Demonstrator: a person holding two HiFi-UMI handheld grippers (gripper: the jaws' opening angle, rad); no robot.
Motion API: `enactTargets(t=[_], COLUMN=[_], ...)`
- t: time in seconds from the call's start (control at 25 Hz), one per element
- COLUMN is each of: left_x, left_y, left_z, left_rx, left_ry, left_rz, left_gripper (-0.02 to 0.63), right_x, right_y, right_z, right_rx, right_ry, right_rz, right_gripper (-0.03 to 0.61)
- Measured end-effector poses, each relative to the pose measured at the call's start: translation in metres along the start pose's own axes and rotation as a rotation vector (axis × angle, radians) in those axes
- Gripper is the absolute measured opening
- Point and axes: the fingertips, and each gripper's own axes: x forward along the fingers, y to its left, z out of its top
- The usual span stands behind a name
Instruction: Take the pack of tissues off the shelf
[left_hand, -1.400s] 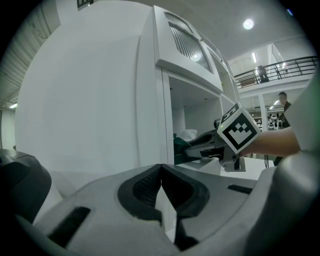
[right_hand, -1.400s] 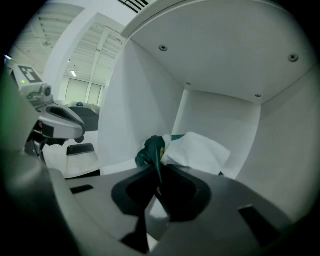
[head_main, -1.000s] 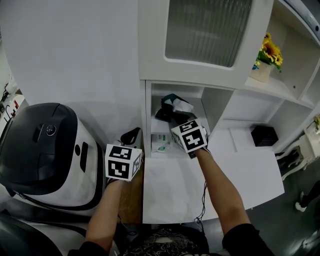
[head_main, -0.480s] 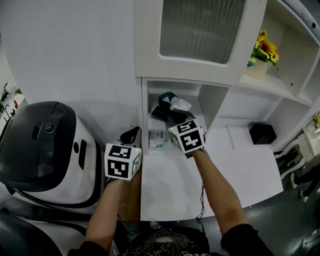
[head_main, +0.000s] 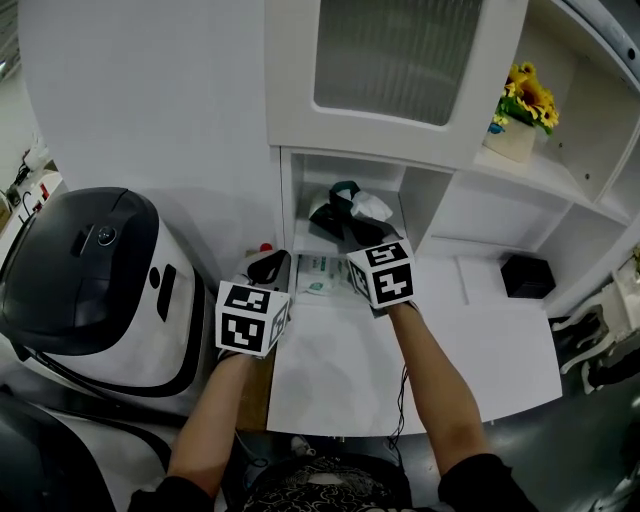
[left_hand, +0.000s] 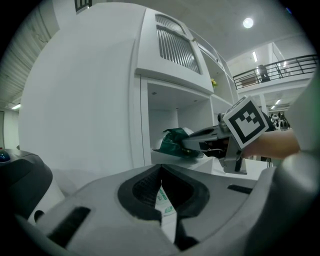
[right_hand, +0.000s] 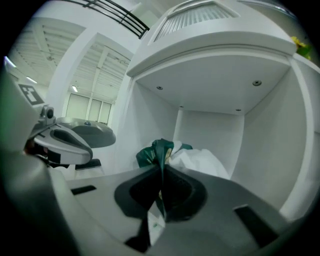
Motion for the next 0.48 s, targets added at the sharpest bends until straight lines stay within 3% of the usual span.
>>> enactTargets(t=[0.48], left_x=[-0.025], left_y=[-0.033], left_z=[0.008], left_rx=[0.005], left_ry=[0.002], left_rz=[0.131], left_gripper=[0.009], right_x=[-0.033], right_y=[-0.005], right_z=[0.008], right_rx=[0.019], right_ry=[-0.086], right_rz=[0.094], right_gripper=[0.009])
